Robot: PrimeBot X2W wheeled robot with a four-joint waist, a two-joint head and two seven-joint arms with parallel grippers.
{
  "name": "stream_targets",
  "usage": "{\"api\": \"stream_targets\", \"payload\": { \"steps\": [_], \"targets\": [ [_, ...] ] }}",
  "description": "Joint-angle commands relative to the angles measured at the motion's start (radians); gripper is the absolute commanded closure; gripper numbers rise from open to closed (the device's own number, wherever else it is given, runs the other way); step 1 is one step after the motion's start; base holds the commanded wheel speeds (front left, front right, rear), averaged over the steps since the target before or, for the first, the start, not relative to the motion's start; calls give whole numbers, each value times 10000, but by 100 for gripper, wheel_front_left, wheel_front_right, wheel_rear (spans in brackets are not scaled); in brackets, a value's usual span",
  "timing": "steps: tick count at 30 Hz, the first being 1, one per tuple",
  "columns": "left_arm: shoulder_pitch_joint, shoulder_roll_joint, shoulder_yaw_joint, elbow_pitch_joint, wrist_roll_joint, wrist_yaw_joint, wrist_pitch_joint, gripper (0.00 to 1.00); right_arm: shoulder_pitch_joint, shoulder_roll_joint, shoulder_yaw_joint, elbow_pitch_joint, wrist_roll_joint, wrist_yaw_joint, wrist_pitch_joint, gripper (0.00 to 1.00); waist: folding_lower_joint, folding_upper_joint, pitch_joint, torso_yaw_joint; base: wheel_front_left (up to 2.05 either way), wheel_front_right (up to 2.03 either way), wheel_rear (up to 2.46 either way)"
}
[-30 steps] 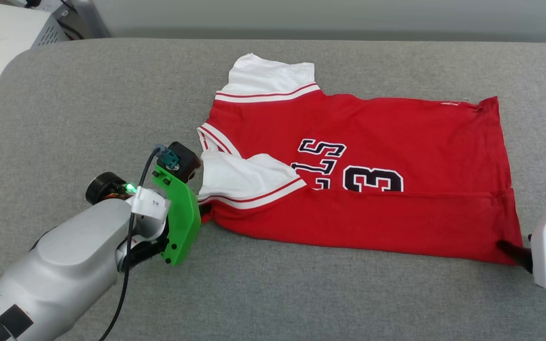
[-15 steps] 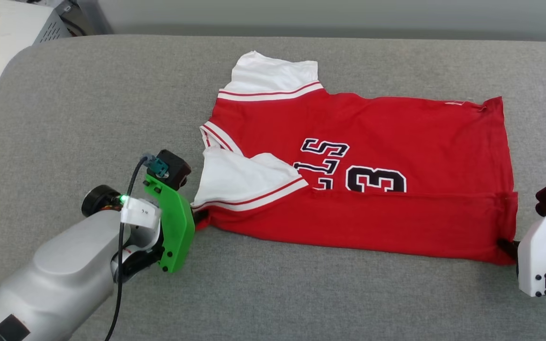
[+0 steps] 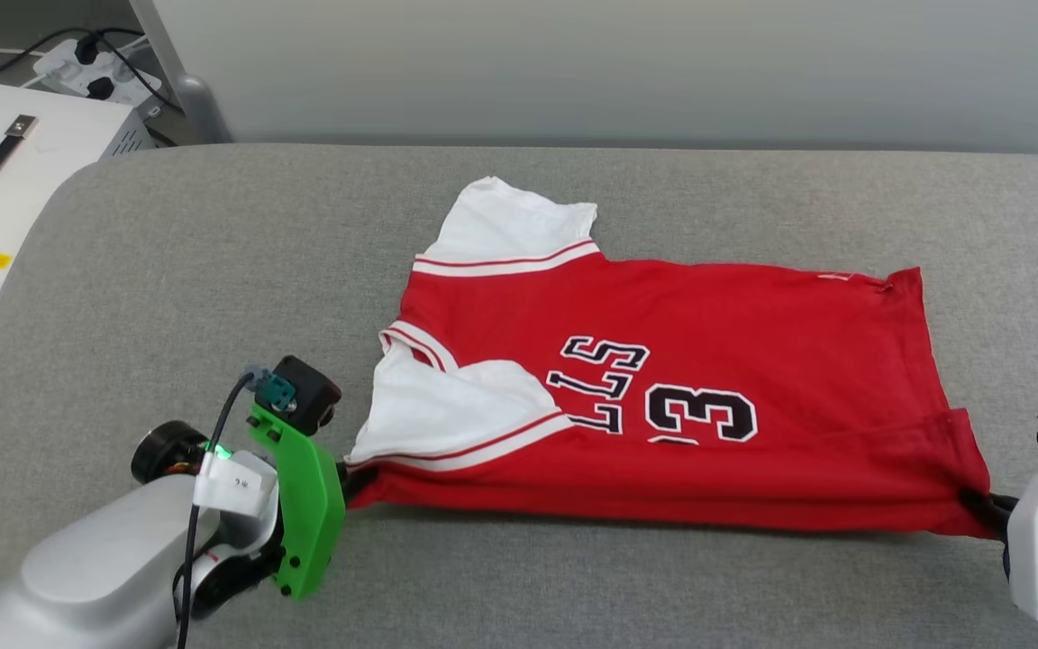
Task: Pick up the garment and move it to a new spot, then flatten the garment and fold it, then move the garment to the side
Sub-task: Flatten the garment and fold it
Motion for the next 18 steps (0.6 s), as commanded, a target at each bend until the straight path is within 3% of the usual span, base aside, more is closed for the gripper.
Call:
{"api": "stream_targets", "payload": {
  "steps": [1, 10, 18],
  "targets": [
    [258, 206, -11, -237, -40, 170, -36, 100, 338, -124, -172, -194, 679, -7, -2, 100, 0, 0, -181, 27, 0, 0, 0],
    [1365, 834, -132, -1708, -120, 988, -192, 100, 1952, -60, -1528, -1440, 434, -7, 474, 100, 0, 0, -281, 18, 0, 0, 0],
    [1598, 387, -34, -1189, -253, 1199, -556, 100, 1736, 771, -2063, -1265, 373, -7, 1075, 100, 0, 0, 285, -101, 0, 0, 0]
  ]
}}
